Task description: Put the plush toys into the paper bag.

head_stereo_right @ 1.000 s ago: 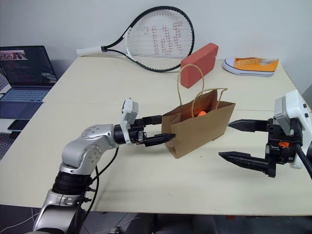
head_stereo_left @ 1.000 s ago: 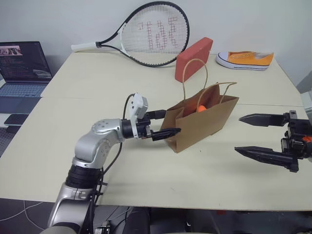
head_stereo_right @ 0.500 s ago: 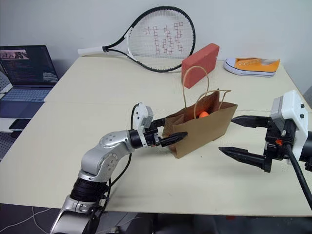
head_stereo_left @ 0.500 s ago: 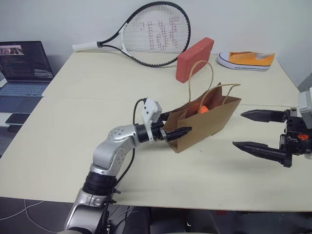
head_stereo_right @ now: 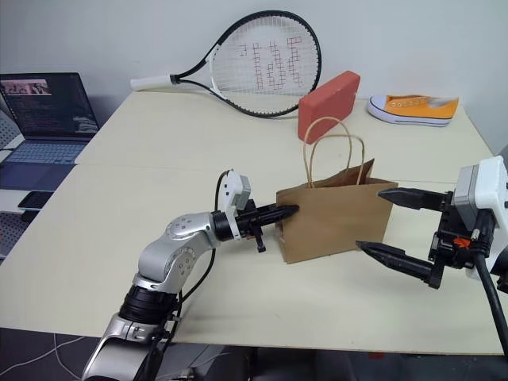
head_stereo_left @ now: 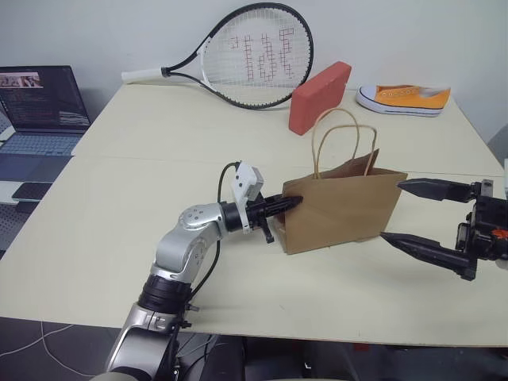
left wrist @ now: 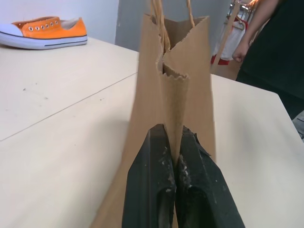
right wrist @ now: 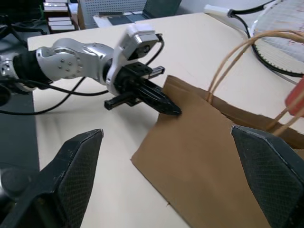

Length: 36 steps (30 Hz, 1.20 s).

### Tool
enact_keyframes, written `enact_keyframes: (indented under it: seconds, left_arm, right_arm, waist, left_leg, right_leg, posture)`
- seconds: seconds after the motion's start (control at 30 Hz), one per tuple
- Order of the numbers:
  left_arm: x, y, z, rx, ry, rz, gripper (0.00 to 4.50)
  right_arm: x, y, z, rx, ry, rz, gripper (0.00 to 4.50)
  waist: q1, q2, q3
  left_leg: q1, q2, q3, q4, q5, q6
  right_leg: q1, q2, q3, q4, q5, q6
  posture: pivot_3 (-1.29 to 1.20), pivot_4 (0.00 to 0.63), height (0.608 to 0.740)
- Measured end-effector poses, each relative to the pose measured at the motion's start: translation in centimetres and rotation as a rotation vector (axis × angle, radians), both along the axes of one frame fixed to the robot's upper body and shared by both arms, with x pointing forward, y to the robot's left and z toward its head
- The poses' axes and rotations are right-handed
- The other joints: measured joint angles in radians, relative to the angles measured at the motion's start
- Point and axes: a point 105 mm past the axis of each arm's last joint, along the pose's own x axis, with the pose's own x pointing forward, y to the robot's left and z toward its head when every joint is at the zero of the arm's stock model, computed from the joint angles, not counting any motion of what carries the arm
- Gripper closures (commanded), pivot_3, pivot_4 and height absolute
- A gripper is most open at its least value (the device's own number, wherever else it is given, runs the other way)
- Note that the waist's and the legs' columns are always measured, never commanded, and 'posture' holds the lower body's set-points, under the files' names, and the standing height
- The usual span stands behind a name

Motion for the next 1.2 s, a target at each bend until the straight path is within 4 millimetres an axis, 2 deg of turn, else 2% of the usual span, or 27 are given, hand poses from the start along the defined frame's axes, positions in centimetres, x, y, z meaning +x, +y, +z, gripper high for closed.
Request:
enact_keyframes:
  seconds: [0.37, 0.73, 1.0, 1.2]
  left_arm:
    - [1.4, 1.4, 0.6, 0.012, 0.01, -0.037, 4.48]
    - [2.1, 1.4, 1.4, 0.044, 0.033, -0.267, 4.48]
    - [2.6, 1.2, 0.5, 0.106, 0.001, -0.347, 4.48]
    - [2.9, 1.0, 0.7, 0.137, -0.037, -0.359, 4.48]
  right_arm:
    - [-0.4, -0.1, -0.2, 0.011, -0.002, -0.014, 0.0]
    - [-2.7, -1.7, 0.6, 0.007, 0.019, -0.116, 0.0]
    - [-4.1, -3.1, 0.7, -0.037, 0.047, -0.218, 0.0]
    - [-4.5, -2.9, 0.3, -0.06, 0.058, -0.223, 0.0]
  waist:
    - [0.003, 0.0, 0.0]
    - [0.005, 0.0, 0.0]
    - [0.005, 0.0, 0.0]
    - [0.005, -0.001, 0.0]
  left_leg:
    - [0.0, 0.0, 0.0, 0.0, 0.0, 0.0]
    - [-0.001, 0.0, -0.001, 0.0, 0.0, 0.0]
    - [-0.001, 0.0, -0.001, 0.0, 0.0, 0.0]
    - [-0.001, 0.0, -0.001, 0.0, 0.0, 0.0]
  right_leg:
    - [0.0, 0.0, 0.0, 0.0, -0.001, -0.001]
    - [0.0, 0.0, -0.001, 0.0, -0.001, -0.002]
    - [0.0, 0.0, -0.001, 0.0, -0.001, -0.002]
    - [0.0, 0.0, -0.001, -0.001, -0.001, -0.002]
  posture:
    - [0.0, 0.15, 0.74]
    - [0.0, 0.15, 0.74]
    - [0.0, 0.15, 0.74]
    - [0.0, 0.15, 0.74]
